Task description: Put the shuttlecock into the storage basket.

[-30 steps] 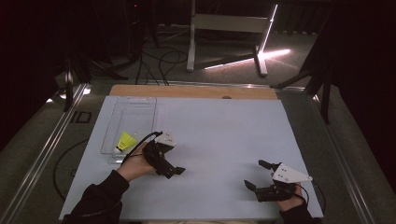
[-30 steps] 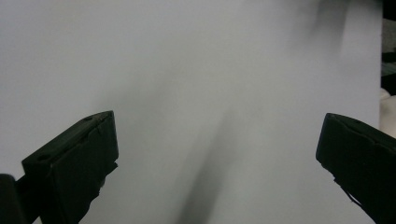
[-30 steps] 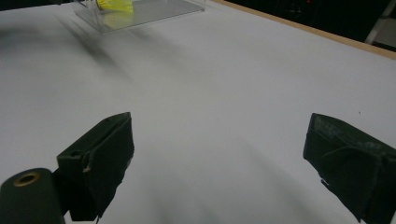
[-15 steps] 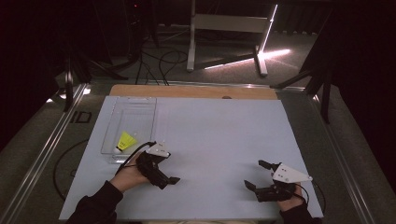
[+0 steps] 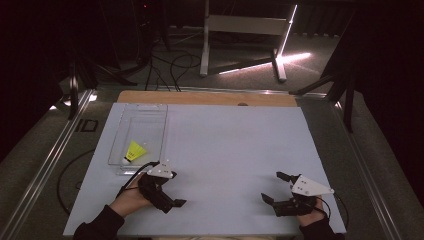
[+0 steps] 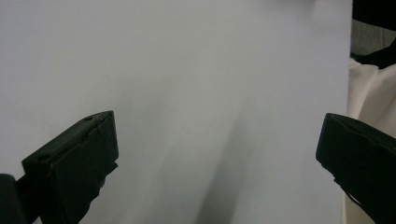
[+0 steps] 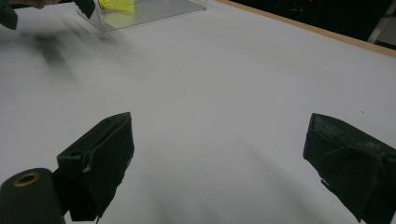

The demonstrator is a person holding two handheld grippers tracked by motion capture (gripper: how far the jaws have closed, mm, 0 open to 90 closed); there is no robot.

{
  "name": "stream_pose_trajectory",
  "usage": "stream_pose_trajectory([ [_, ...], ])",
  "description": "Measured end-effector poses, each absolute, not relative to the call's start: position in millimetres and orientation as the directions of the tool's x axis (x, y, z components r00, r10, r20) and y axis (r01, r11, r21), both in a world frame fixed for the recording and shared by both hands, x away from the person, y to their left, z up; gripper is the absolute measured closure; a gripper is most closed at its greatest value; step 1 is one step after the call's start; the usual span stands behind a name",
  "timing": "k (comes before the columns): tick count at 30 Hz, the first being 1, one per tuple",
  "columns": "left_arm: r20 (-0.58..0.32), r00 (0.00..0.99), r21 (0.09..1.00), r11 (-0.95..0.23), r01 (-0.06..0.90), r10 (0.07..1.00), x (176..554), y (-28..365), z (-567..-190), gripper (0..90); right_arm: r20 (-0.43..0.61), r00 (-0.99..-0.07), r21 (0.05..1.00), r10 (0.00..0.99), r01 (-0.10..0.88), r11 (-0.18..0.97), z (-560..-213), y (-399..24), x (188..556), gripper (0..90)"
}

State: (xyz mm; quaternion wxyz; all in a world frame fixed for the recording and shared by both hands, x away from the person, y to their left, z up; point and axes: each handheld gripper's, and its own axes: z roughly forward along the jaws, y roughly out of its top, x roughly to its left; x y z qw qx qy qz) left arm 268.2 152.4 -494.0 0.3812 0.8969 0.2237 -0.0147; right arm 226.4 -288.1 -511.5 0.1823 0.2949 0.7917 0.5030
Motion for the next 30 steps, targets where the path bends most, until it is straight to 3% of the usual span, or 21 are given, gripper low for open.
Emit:
stream_pose_trajectory([
  [10, -0.24, 0.873, 0.722, -0.523, 0.453, 0.425, 261, 175, -504, 0.0, 0.006, -0.761, 0.902, 0.648, 0.284, 0.325, -512, -288, 226, 8.6],
  [30, -0.191, 0.808, 0.785, -0.407, 0.467, 0.557, 241, 193, -518, 0.1, 0.007, -0.76, 0.903, 0.649, 0.284, 0.323, -511, -288, 226, 8.6],
])
